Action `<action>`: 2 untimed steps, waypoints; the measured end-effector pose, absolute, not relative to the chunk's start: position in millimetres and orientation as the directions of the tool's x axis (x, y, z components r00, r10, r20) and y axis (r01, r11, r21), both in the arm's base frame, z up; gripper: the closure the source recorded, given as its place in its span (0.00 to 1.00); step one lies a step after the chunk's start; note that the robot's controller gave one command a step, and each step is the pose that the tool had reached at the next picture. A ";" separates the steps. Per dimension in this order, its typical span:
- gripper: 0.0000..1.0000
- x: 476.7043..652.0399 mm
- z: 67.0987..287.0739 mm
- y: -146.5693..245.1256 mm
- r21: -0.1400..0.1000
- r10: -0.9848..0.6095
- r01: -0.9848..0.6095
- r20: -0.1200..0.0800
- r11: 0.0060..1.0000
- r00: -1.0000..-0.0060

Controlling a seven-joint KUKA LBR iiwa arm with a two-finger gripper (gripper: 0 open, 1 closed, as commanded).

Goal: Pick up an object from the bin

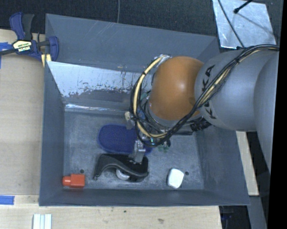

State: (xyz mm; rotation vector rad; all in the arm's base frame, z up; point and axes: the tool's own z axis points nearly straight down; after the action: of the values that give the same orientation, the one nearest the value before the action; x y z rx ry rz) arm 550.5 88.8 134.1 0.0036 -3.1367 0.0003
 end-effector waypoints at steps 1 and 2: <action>0.00 521.1 157.4 94.8 0.000 -0.109 -0.109 0.000 0.994 -0.994; 0.00 558.4 86.4 58.1 0.000 -0.072 -0.072 -0.017 0.997 -0.997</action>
Offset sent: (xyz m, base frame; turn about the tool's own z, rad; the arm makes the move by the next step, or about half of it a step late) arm -0.0294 0.0066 0.0226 -0.1075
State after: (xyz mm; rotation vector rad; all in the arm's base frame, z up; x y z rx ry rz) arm 558.4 58.1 86.4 0.1131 -3.1562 -0.0010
